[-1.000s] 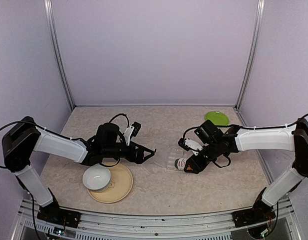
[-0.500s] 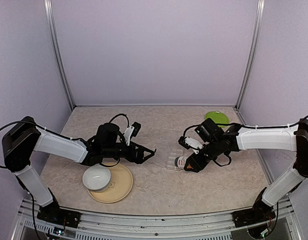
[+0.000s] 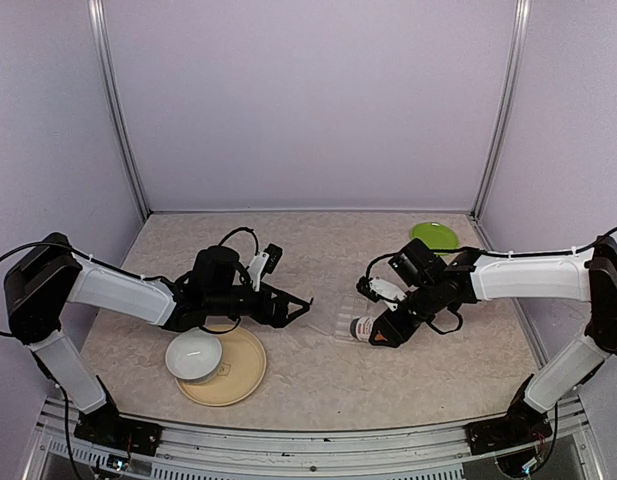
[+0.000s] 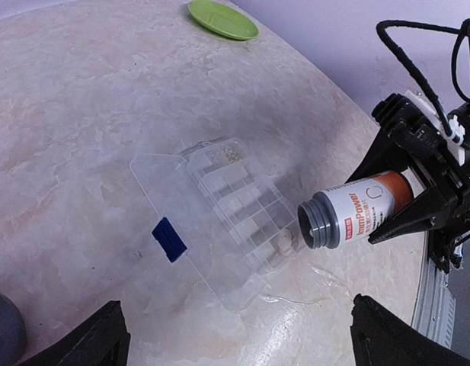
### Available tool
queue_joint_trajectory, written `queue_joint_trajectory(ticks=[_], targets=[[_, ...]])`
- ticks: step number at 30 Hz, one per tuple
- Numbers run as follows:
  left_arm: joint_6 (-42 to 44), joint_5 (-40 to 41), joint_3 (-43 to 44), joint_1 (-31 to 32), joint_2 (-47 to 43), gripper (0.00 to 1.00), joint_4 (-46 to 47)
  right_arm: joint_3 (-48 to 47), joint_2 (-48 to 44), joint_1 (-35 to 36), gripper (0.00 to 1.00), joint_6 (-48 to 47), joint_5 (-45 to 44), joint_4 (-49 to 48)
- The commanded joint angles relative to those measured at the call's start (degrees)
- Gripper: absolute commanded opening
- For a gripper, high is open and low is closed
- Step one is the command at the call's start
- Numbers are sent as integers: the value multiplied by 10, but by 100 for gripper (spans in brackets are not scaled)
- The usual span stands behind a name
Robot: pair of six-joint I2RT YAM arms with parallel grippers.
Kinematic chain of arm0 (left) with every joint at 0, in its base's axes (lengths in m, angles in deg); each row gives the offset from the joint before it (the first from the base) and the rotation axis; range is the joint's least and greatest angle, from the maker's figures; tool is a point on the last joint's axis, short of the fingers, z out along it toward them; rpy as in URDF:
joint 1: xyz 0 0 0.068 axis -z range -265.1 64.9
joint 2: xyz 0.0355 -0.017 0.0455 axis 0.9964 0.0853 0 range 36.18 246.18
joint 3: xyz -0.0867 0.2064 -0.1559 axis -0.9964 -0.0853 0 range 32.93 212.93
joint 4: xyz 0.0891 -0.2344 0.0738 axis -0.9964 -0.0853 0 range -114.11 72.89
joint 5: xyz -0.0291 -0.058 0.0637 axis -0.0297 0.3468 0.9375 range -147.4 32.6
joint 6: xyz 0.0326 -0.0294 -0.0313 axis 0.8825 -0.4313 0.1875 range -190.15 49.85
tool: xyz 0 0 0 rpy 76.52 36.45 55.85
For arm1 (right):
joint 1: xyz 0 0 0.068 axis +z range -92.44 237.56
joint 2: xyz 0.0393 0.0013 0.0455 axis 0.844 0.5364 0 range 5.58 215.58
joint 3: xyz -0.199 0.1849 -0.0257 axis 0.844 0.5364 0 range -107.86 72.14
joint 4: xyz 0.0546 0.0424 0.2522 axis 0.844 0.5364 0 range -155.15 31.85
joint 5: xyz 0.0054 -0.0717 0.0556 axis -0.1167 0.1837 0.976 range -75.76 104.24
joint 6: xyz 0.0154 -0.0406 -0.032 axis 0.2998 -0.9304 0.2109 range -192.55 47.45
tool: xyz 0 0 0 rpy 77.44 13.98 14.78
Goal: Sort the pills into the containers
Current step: Pour the pill into the compartment of the pill container.
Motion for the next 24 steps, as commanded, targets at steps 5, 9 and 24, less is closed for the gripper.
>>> queue_joint_trajectory(ticks=[5, 9, 24], targets=[[-2, -6, -1, -3, 4, 99, 20, -19, -6, -6, 15, -7, -4, 6], [-2, -6, -1, -3, 5, 99, 20, -21, -31, -6, 15, -8, -2, -5], [-2, -7, -1, -3, 5, 99, 20, 4, -20, -7, 15, -5, 6, -7]])
